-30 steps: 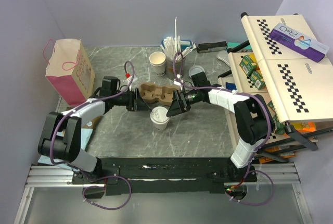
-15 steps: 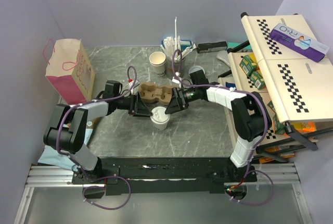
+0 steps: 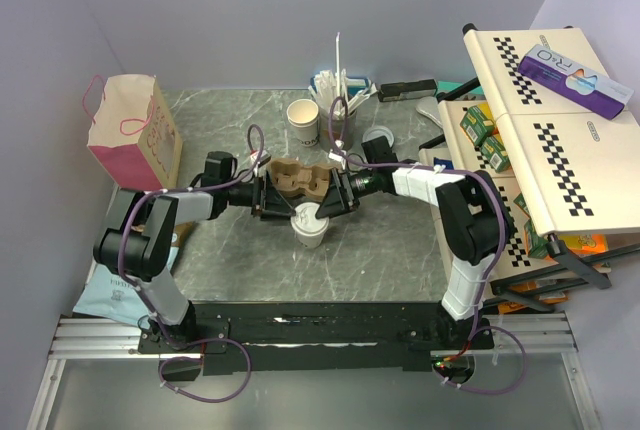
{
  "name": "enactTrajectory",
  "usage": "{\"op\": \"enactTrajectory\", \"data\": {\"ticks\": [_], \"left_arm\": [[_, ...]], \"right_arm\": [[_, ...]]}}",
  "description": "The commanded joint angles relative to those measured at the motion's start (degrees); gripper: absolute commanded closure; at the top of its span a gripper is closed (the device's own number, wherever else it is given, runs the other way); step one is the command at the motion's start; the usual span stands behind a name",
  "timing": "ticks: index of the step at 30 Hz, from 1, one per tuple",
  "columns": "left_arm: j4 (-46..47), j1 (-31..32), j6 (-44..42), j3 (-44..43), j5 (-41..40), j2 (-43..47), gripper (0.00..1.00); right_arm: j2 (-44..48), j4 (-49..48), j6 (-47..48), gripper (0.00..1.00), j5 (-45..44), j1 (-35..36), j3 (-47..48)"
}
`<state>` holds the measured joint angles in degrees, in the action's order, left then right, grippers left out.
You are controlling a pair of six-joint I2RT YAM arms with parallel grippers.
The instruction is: Pack the takeout coffee
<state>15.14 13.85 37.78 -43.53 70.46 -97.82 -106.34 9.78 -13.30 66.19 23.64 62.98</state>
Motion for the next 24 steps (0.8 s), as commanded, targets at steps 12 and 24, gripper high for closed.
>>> {"op": "enactTrajectory", "data": {"ticks": [12,24], "left_arm": [[-7.1,2.1,-7.1,-5.5,-1.0,-4.6,0.40],[-7.4,1.4,-9.8,-2.2,-3.2,-6.9,0.44]], "right_arm": [[-2.9,-4.5,-2.5,0.28,2.8,0.3,1.0],[-3.1,-6.8,-3.1,0.31,1.9,0.2,-2.2]]}}
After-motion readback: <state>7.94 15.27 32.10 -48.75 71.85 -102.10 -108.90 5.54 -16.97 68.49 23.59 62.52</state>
